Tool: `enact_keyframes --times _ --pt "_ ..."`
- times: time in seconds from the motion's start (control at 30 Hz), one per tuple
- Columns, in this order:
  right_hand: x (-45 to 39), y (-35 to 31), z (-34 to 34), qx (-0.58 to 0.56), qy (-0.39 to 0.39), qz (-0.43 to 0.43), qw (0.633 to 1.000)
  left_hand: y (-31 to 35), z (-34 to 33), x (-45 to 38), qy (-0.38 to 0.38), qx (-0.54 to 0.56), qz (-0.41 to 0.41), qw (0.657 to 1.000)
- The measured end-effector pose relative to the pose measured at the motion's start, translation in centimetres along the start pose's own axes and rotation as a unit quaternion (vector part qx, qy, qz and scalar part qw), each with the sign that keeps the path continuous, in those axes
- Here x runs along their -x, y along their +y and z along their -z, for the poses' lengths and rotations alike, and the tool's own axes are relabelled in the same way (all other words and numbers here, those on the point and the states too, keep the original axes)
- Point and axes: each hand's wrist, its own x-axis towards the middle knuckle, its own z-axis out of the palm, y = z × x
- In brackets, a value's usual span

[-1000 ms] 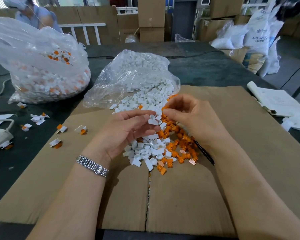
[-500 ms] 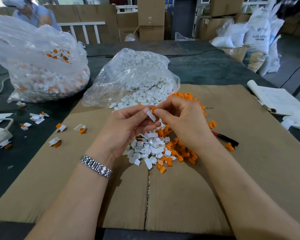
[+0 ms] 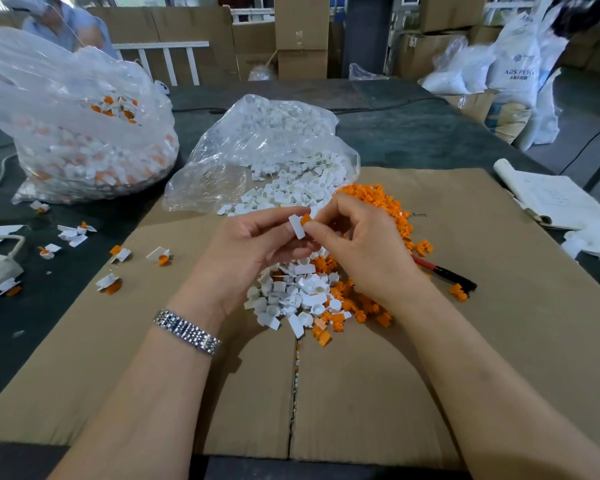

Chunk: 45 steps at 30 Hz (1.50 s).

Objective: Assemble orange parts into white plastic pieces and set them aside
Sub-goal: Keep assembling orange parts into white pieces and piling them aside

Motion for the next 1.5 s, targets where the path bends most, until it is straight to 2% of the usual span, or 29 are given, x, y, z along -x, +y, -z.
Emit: enact_keyframes --times 0.13,0.23,0.33,0.6,0.83,1.13,1.37,1.43,1.5 --pt "-0.1 0.3 1.2 -0.047 -0.047 0.009 0.998 0.2 0.6 -0.1 -0.023 0.07 0.025 0.997" --pt "-0.2 0.2 1.7 -0.072 -0.059 0.041 0.995 0.3 0.5 0.0 -0.039 0.08 0.045 0.995" --pt "-0.2 0.2 1.4 -0.027 -0.046 0.076 0.996 0.3 0.1 0.2 -0.052 0.07 0.047 0.995" --pt "-0.2 0.4 0.7 0.08 0.024 0.122 0.989 0.5 -0.1 0.2 -0.017 0.059 0.041 0.997" --pt "0.1 0.1 0.5 0.127 0.031 0.15 0.98 0.0 0.3 0.0 0.038 -0.022 0.016 0.999" --pt "0.2 -0.3 0.4 0.134 0.028 0.137 0.981 0.0 0.2 -0.2 0.048 0.025 0.03 0.998" --pt "0.2 -0.2 0.3 0.143 0.001 0.129 0.981 -0.1 0.3 -0.4 0.052 0.019 0.039 0.998" --pt "0.0 0.0 0.8 0.159 -0.011 0.093 0.983 -0.2 0.3 -0.5 0.065 0.023 0.04 0.997" --pt "-0.2 0.6 1.9 0.232 0.018 0.018 0.972 -0.2 0.4 -0.7 0.082 0.034 0.042 0.995"
